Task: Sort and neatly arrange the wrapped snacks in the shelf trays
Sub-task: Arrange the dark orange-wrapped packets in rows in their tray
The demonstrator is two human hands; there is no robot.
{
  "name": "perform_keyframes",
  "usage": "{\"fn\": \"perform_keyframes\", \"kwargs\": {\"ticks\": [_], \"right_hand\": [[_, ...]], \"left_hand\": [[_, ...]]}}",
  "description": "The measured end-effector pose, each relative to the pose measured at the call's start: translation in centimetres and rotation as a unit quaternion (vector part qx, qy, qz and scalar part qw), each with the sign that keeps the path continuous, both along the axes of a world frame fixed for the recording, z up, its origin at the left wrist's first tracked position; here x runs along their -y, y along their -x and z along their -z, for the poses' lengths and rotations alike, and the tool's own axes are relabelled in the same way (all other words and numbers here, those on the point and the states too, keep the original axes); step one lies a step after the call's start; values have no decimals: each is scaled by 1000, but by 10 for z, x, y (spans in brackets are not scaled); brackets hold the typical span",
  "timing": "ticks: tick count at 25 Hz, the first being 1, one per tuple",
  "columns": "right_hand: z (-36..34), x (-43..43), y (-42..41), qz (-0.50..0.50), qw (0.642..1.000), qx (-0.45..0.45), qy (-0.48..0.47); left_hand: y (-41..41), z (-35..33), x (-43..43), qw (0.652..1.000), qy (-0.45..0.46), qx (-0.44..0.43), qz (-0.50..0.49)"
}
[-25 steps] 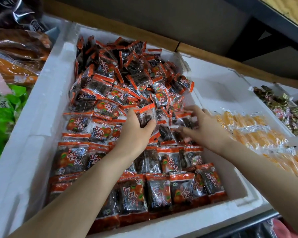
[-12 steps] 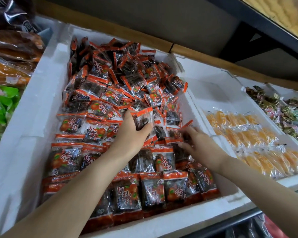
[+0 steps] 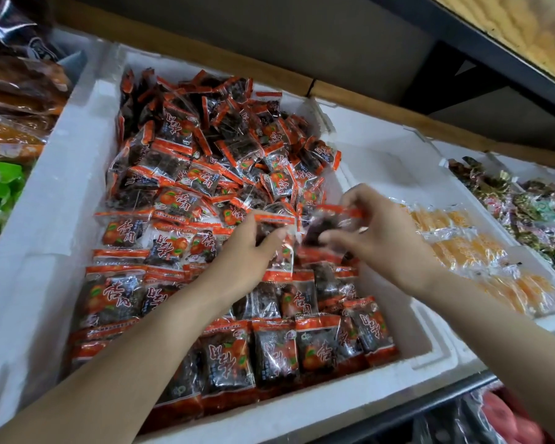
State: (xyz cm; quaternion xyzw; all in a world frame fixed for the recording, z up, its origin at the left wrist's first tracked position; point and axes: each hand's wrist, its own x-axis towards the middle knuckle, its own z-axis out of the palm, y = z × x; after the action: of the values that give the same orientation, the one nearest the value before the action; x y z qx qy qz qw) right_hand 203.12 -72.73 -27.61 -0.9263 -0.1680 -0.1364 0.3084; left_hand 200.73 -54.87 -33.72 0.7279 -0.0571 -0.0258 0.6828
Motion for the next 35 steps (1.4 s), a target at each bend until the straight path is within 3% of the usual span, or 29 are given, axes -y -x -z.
{"fn": "perform_keyframes", "kwargs": {"ticks": [3, 6, 8, 11, 17, 22, 26, 29, 33, 35], "right_hand": [[2, 28, -5, 8, 992, 96, 87], [29, 51, -1, -64, 942, 121, 306], [40, 57, 1, -85, 925, 82, 361], [41, 58, 3, -55, 928, 6, 369], [37, 56, -6, -70, 885, -19, 461], [38, 41, -15, -64, 886, -80, 453], [29, 37, -27, -50, 870, -6, 491], [25, 34, -56, 4, 820, 85, 567], [28, 18, -80, 5, 772, 46, 634], [26, 12, -84, 17, 781, 30, 623]], "left_hand": [[-2, 1, -1, 999, 4, -5, -43], [-4, 2, 1, 999, -4, -6, -50], [-6, 5, 1, 999, -11, -8, -50], [-8, 5, 0, 998, -18, -7, -53], [-5, 2, 1, 998, -14, 2, -65], [-4, 2, 1, 997, -16, 1, -73], [-9, 5, 2, 998, -30, -17, -61], [-11, 8, 1, 997, -36, -24, -56], [-10, 8, 1, 997, -27, -13, -69], [-9, 5, 2, 997, -28, -6, -71]]}}
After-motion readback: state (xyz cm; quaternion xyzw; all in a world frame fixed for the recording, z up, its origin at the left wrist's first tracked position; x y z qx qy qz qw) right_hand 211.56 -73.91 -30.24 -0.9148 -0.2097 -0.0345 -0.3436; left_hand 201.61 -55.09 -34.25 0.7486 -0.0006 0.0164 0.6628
